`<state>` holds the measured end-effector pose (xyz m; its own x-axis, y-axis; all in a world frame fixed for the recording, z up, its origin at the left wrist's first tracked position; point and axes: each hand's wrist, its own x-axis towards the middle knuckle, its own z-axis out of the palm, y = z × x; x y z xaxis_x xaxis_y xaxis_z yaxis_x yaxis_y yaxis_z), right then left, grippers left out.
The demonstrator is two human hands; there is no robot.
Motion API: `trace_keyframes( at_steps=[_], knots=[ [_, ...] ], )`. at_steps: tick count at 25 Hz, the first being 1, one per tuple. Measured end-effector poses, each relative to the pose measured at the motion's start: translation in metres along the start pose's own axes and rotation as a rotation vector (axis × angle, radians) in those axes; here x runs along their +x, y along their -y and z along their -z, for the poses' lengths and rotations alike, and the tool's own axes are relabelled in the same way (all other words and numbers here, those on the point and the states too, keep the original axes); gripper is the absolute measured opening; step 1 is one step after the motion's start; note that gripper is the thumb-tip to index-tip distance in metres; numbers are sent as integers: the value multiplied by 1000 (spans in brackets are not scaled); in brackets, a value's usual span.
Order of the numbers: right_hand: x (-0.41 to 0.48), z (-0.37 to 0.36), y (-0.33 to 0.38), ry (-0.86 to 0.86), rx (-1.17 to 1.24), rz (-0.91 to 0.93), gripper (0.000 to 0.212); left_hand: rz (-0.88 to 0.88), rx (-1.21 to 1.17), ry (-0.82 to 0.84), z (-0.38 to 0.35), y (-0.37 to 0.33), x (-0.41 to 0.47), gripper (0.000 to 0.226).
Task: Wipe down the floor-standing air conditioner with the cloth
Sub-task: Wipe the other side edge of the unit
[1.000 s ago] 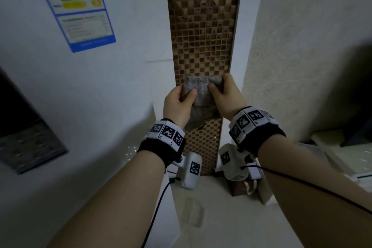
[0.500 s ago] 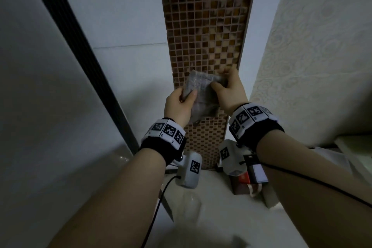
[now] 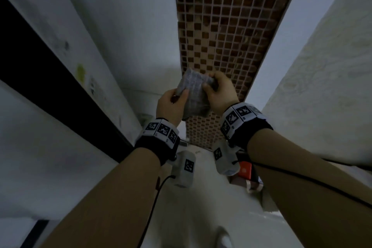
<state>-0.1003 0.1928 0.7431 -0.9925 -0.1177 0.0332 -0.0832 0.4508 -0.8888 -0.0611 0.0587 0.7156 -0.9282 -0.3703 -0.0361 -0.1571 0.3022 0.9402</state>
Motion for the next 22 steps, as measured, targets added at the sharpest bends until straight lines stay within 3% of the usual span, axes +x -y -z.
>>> trace_keyframes(
  at_steps=[12,22],
  knots=[
    [19,-152,-241,-31,102,-40,14,32,90,-11,-69,253,36,29],
    [8,-256,-403,-59,174,49,16,-76,52,-93,-114,433,40,17]
  ],
)
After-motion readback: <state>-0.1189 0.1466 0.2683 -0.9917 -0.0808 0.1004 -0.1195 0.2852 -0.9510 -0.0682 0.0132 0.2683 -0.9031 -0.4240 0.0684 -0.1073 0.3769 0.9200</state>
